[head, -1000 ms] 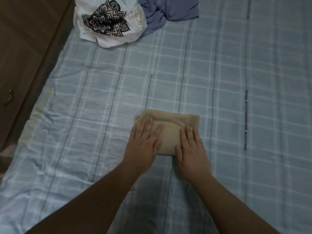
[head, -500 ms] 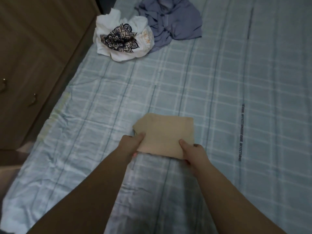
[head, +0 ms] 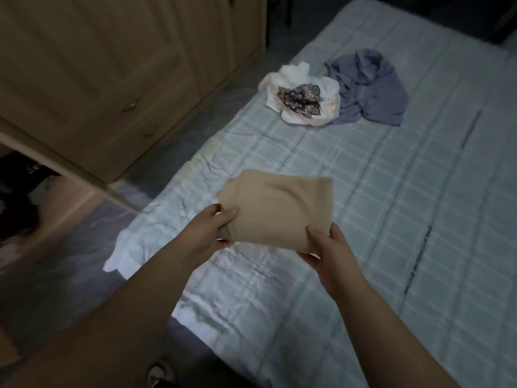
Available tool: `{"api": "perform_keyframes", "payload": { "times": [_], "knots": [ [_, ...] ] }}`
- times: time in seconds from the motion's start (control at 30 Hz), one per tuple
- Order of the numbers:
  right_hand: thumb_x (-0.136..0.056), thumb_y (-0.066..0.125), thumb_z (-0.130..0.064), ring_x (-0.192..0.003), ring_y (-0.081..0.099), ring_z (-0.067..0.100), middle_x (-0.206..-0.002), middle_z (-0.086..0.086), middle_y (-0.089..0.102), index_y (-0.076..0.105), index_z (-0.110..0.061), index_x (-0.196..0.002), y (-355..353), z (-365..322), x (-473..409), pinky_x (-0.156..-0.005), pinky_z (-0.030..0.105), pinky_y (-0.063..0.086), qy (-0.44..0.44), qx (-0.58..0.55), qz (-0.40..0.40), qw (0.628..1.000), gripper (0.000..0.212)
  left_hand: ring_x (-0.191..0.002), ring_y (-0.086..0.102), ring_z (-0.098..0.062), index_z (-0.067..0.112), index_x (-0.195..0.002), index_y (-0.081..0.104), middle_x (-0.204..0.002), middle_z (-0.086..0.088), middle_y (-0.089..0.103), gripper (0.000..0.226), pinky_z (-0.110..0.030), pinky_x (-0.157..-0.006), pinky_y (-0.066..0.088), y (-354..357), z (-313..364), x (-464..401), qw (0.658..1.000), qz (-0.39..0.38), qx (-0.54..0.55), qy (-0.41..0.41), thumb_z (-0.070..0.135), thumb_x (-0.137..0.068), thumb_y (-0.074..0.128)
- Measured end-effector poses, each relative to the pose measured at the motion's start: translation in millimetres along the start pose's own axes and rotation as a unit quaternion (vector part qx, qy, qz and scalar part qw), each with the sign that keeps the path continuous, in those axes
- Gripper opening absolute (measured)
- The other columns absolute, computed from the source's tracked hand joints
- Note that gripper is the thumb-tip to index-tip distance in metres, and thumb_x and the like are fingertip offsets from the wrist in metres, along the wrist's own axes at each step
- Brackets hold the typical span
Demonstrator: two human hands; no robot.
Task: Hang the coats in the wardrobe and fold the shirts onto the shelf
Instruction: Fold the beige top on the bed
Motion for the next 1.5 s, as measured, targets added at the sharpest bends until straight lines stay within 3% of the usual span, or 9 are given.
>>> {"api": "perform_keyframes", "payload": {
  "times": [0.17,0.33,0.57,0.7,0.83,0.97,1.23,1.33,1.5],
  "knots": [
    [-0.094,0.062,-0.024,-0.102,0.069,0.016,-0.114,-0.005,0.071,0.060,-0.023,-0.120,187.6,-28.7,86.7,-0.079,0.036,0.058,-0.069,0.104,-0.137,0.983,0.026,-0.118,0.060,-0.032,0.014,-0.128,0.059,-0.127,-0.012,0.064,0.051,-0.056,-0.098,0.048,-152.6,97.0,133.9,0.989,0.044,0.042,0.136,0.031,-0.082,0.076],
    [-0.097,0.057,-0.013,-0.091,0.073,0.014,-0.100,-0.002,0.076,0.062,-0.018,-0.112,415.5,-5.7,198.5,-0.071,0.031,0.059,-0.107,0.134,-0.283,0.944,0.016,-0.108,0.066,-0.029,0.014,-0.121,0.062,-0.122,-0.013,0.067,0.037,-0.049,-0.091,0.053,-350.1,163.3,292.7,0.956,0.127,0.093,0.249,0.018,-0.085,0.068],
    [-0.093,0.060,-0.007,-0.093,0.071,0.010,-0.097,-0.005,0.076,0.064,-0.017,-0.110,659.8,65.8,340.0,-0.088,0.039,0.056,-0.101,0.175,-0.421,0.884,0.020,-0.118,0.057,-0.043,0.013,-0.125,0.057,-0.123,-0.015,0.066,0.052,-0.072,-0.097,0.037,-576.2,164.6,485.4,0.893,0.282,0.131,0.324,0.030,-0.078,0.071],
    [-0.093,0.061,-0.008,-0.100,0.070,0.015,-0.106,-0.003,0.075,0.063,-0.018,-0.115,740.4,88.7,389.4,-0.092,0.037,0.056,-0.102,0.195,-0.485,0.846,0.024,-0.112,0.064,-0.036,0.011,-0.126,0.057,-0.121,-0.013,0.067,0.054,-0.063,-0.093,0.049,-644.1,155.0,543.8,0.867,0.323,0.152,0.348,0.031,-0.079,0.073],
    [-0.091,0.064,-0.010,-0.107,0.068,0.016,-0.115,-0.003,0.072,0.062,-0.026,-0.118,802.7,108.0,404.3,-0.096,0.042,0.053,-0.098,0.220,-0.518,0.821,0.032,-0.106,0.067,-0.031,0.012,-0.124,0.058,-0.120,-0.011,0.068,0.052,-0.047,-0.078,0.056,-696.3,152.9,568.5,0.844,0.357,0.168,0.364,0.033,-0.079,0.074],
    [-0.087,0.066,-0.006,-0.106,0.068,0.020,-0.113,-0.002,0.073,0.062,-0.027,-0.118,854.3,118.3,389.3,-0.096,0.051,0.052,-0.099,0.228,-0.521,0.816,0.038,-0.106,0.067,-0.034,0.009,-0.117,0.062,-0.117,-0.015,0.068,0.061,-0.048,-0.076,0.057,-741.6,164.2,562.7,0.821,0.403,0.189,0.359,0.039,-0.069,0.084],
    [-0.088,0.061,0.002,-0.093,0.072,0.014,-0.102,-0.003,0.075,0.062,-0.026,-0.112,991.1,124.5,315.4,-0.080,0.039,0.057,-0.055,0.217,-0.559,0.798,0.037,-0.111,0.064,-0.038,0.013,-0.121,0.062,-0.124,-0.016,0.064,0.060,-0.065,-0.086,0.051,-826.9,233.7,501.2,0.800,0.432,0.210,0.359,0.037,-0.071,0.085],
    [-0.087,0.065,-0.002,-0.098,0.071,0.014,-0.109,-0.002,0.074,0.061,-0.026,-0.119,1047.2,136.1,298.9,-0.079,0.038,0.055,-0.025,0.237,-0.579,0.780,0.040,-0.109,0.065,-0.036,0.014,-0.121,0.063,-0.122,-0.014,0.066,0.058,-0.056,-0.084,0.055,-859.4,252.5,493.7,0.779,0.462,0.239,0.351,0.034,-0.070,0.085],
    [-0.090,0.063,-0.004,-0.096,0.071,0.011,-0.107,-0.004,0.074,0.061,-0.029,-0.116,1131.7,163.6,296.4,-0.078,0.036,0.055,0.008,0.251,-0.590,0.767,0.036,-0.096,0.068,-0.029,0.018,-0.120,0.064,-0.113,-0.007,0.069,0.041,-0.032,-0.059,0.056,-920.2,274.9,500.7,0.730,0.568,0.221,0.309,0.034,-0.084,0.074]
  ]
}}
Point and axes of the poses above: each hand's wrist, its own x-axis away from the middle knuckle, its own y-axis out of the palm, z = x × y, the point moved 9 cm from there along -x, towards the middle knuckle
